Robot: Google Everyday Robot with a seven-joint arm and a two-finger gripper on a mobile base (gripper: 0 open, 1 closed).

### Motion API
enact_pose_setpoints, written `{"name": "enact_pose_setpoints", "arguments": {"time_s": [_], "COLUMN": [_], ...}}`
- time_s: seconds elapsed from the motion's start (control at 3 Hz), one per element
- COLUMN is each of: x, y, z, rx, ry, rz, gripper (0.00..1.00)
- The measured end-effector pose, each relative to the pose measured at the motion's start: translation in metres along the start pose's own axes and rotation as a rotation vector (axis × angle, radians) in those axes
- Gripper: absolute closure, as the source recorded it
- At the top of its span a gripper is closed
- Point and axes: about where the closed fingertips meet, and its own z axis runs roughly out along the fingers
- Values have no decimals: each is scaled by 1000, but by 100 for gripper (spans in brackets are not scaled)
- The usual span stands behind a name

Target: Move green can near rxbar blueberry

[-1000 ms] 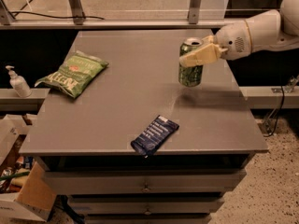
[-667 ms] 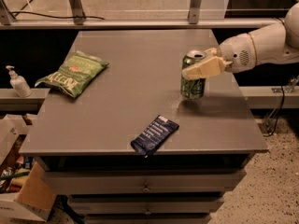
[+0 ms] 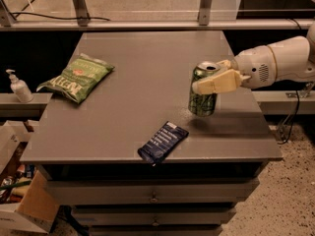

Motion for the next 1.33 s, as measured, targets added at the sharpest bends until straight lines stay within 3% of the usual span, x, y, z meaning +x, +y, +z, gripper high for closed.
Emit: {"name": "enact_pose_setpoints", "arguments": {"time_s": [0.67, 1.33], "x": [-1, 10], "y": [-3, 17], "z": [4, 24], "rx": [-22, -97], "ry": [-7, -31], "rz": [-21, -46], "gripper": [100, 100]}}
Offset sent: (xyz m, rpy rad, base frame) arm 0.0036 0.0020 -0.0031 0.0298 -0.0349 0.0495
